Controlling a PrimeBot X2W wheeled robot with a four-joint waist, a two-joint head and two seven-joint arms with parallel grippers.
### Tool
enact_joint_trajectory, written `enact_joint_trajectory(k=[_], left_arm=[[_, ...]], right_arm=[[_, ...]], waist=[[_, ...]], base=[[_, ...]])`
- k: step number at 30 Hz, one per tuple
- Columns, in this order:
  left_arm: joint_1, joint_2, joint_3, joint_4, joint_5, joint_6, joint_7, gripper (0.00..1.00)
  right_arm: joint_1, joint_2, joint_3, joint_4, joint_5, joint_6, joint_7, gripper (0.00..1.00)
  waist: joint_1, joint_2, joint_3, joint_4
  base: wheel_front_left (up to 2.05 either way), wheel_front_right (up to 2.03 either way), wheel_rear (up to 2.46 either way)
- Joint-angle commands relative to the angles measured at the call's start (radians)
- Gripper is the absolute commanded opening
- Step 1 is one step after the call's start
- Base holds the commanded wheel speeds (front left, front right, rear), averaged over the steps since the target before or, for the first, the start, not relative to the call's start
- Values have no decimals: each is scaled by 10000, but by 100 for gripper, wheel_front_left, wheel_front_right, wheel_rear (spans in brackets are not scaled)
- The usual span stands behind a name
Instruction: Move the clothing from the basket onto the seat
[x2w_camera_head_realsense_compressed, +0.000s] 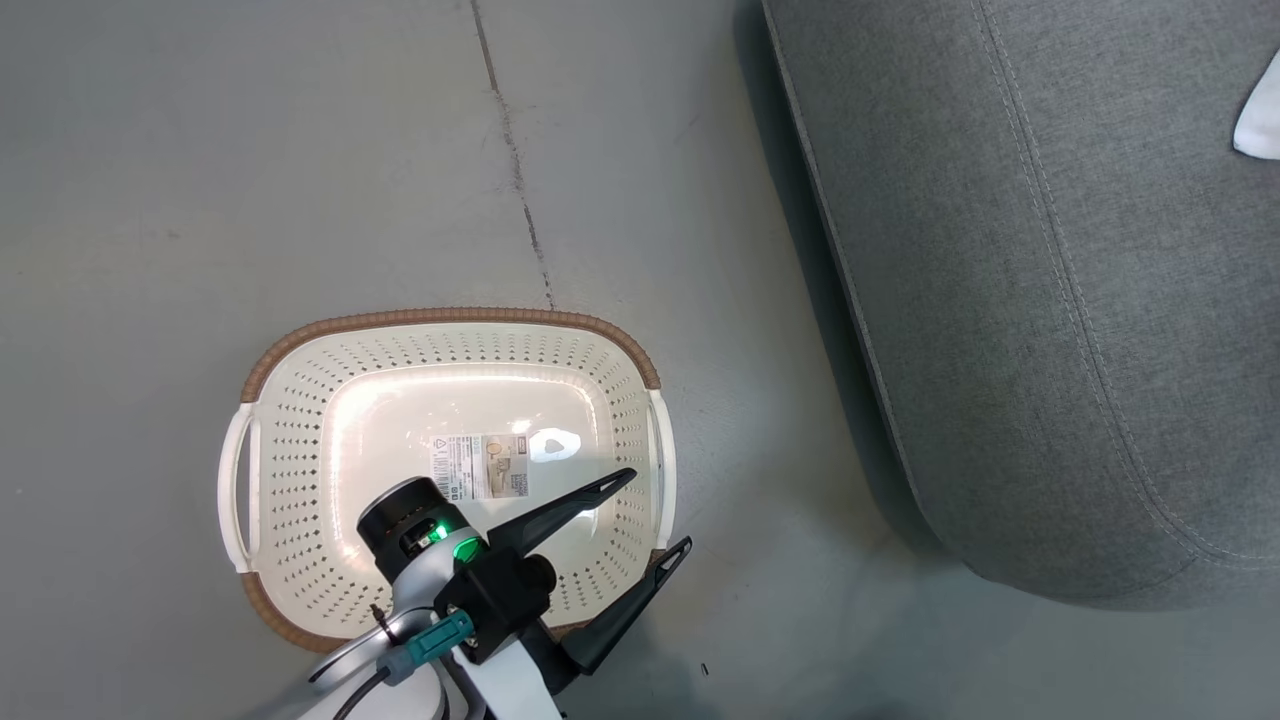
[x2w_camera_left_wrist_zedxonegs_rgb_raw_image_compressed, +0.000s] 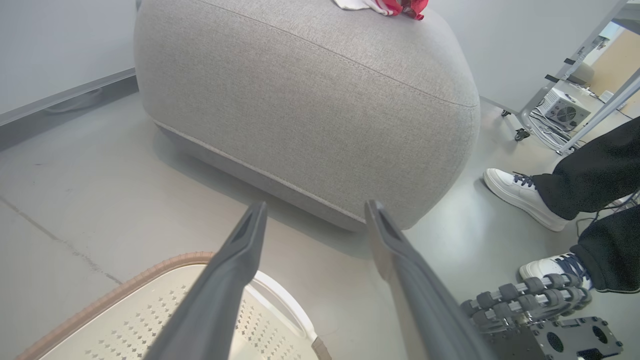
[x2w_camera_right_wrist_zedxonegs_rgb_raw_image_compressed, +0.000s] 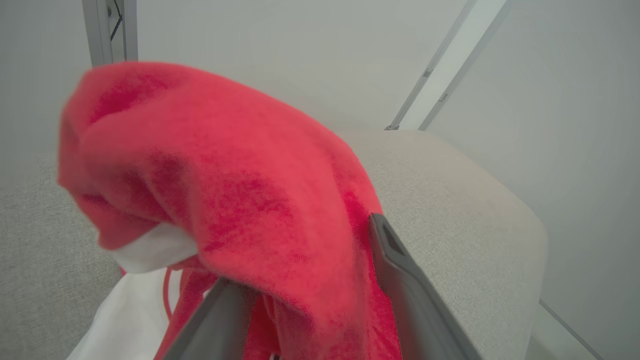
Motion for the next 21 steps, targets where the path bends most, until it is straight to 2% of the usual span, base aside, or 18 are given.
enact_joint_trajectory(k=[1,9,15,21], left_arm=[[-150,-45,41,28,4,-13,-10,100],[-227,-406,-64,157,-151,-13,-10,100],[-143,-800,-151,327,-274,-13,-10,100],[61,-1328,4,427,-391,-13,-10,100]], right_arm=[[-92,50,59,144,-78,1,-37,100],[-512,-159,645,602,-409,1,-256,100],[-783,-59,1589,607,-110,1,-827,100],[-512,-180,2911,-223,593,1,-1174,100]], waist=[[0,0,-14,35],[0,0,-479,133],[0,0,-1281,175],[0,0,-2274,386]], base=[[0,0,0],[0,0,0],[0,0,0],[0,0,0]])
